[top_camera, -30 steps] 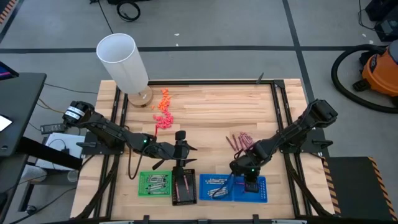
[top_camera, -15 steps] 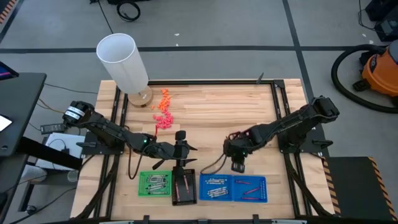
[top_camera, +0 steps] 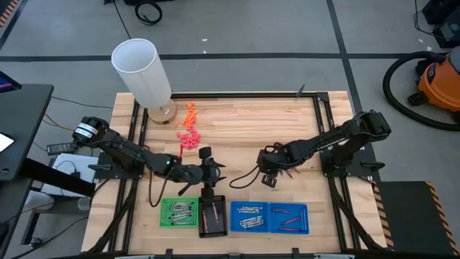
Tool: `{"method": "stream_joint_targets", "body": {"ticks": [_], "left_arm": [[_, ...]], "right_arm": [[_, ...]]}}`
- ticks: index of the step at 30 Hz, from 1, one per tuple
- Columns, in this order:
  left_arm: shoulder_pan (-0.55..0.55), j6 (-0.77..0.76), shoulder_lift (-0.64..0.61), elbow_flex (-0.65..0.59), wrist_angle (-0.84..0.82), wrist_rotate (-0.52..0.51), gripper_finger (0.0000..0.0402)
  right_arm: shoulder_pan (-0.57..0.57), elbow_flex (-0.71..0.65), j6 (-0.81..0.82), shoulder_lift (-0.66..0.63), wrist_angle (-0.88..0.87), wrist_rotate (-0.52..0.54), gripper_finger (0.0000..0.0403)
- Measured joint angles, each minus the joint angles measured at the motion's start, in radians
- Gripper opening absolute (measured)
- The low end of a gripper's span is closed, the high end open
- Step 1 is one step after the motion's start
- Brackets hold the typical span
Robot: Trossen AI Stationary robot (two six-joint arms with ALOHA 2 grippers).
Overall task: Sort crayons
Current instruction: Put the red crayon into the right blue bin
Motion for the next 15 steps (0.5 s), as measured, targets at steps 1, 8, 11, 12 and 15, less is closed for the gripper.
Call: {"method": "stream_joint_targets", "body": {"ticks": [1,8,11,12,15], "left_arm": [[0.005,-0.009,0.0,0.0,-0.007,-0.009,0.0199],[0.039,-0.103,0.0,0.0,-0.047,-0.084,0.0199],[0.047,-0.134,0.0,0.0,-0.064,-0.086,0.0199],[0.047,-0.14,0.0,0.0,-0.065,-0.086,0.0199],[0.047,-0.142,0.0,0.0,-0.065,-0.086,0.0199]], "right_arm": [[-0.003,-0.008,-0.009,0.0,0.019,0.009,0.0126],[-0.023,-0.075,-0.043,0.0,0.154,0.076,0.0126],[-0.027,-0.113,-0.046,0.0,0.195,0.091,0.0126],[-0.027,-0.126,-0.046,0.0,0.208,0.099,0.0126],[-0.028,-0.164,-0.046,0.0,0.259,0.109,0.0126]]}}
